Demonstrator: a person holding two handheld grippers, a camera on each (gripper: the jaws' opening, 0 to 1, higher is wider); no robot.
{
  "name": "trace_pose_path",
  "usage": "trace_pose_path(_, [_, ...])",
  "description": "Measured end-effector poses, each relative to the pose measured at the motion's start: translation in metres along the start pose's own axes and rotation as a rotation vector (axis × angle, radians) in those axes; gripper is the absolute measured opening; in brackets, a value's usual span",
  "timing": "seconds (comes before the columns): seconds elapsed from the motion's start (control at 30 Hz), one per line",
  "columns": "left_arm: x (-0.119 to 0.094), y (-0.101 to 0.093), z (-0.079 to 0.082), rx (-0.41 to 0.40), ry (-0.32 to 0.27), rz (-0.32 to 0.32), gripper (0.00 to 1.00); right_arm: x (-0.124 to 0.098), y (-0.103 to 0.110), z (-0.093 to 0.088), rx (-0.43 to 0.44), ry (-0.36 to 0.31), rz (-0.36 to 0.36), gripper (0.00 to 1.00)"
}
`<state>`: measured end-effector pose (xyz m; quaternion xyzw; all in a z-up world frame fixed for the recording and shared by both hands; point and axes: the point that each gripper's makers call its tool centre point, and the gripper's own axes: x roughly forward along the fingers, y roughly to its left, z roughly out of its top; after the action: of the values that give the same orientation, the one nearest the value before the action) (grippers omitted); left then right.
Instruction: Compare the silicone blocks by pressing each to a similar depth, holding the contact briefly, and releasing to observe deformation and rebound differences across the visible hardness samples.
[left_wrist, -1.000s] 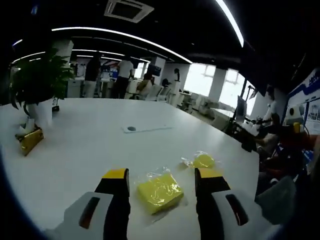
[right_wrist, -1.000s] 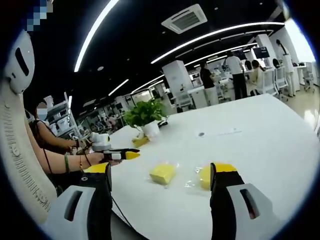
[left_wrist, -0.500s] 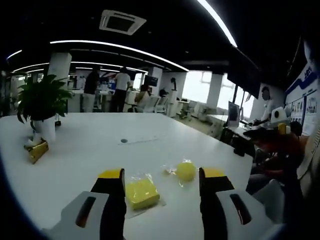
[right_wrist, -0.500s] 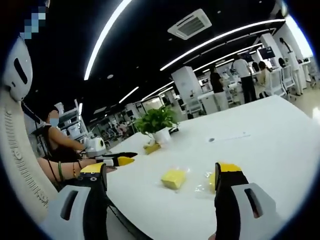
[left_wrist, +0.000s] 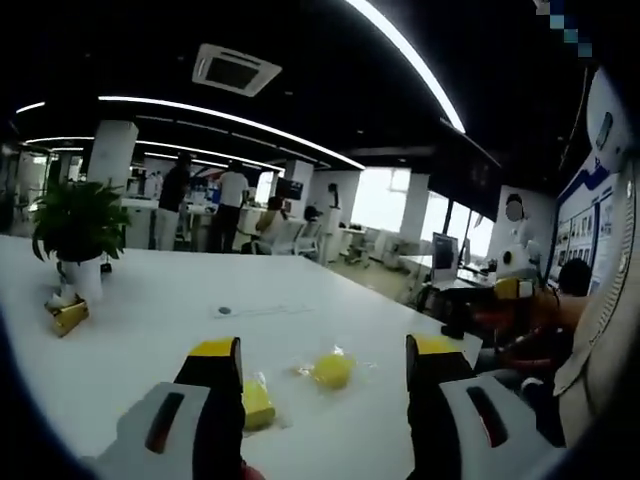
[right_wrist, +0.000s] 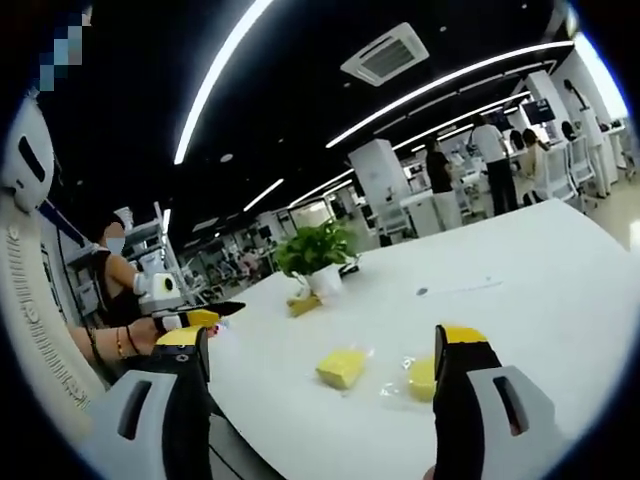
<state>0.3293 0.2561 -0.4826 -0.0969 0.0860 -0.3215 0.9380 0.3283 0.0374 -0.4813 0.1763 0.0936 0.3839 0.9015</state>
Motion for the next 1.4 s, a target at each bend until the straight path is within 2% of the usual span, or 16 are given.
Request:
trace_pose_path(0.1, [0.000, -0.011, 0.000, -0.009, 0.006, -0.028, 0.66, -0.001, 0.000, 0.005, 0.000, -0.018, 0.014, 0.87])
trace_pose_path(0.27, [0.003, -0.018, -0.005, -0.020, 0.026, -0.036, 0.68, -0.003, 0.006, 0.009, -0.020, -0.023, 0.048, 0.75])
trace_pose_path(0.4, [0.005, -0.020, -0.008, -0.043, 0.040, -0.036, 0.69, -0.003, 0.006, 0.010, -0.023, -0.024, 0.049, 0.80])
trace_pose_path(0.6, [0.012, -0.026, -0.010, -0.088, 0.054, -0.038, 0.71, -0.006, -0.002, 0.008, -0.027, -0.016, 0.041, 0.80])
trace_pose_path(0.73, [0.020, -0.029, -0.008, -0.163, 0.039, -0.038, 0.74, -0.007, -0.007, 0.008, -0.013, -0.019, 0.040, 0.81])
trace_pose_path(0.83, [0.028, -0.030, -0.003, -0.267, 0.001, -0.047, 0.73, -0.008, -0.010, 0.007, -0.013, -0.018, 0.037, 0.81])
trace_pose_path(0.9, [0.033, -0.029, -0.002, -0.305, -0.009, -0.044, 0.72, -0.008, -0.014, 0.007, -0.005, -0.018, 0.037, 0.81])
trace_pose_path(1.17, [0.052, -0.030, -0.007, -0.375, -0.010, -0.039, 0.75, -0.011, -0.028, 0.007, 0.008, -0.011, 0.028, 0.81])
trace_pose_path(1.4, [0.071, -0.029, -0.013, -0.476, -0.006, -0.042, 0.77, -0.011, -0.042, 0.006, 0.025, -0.010, 0.017, 0.80])
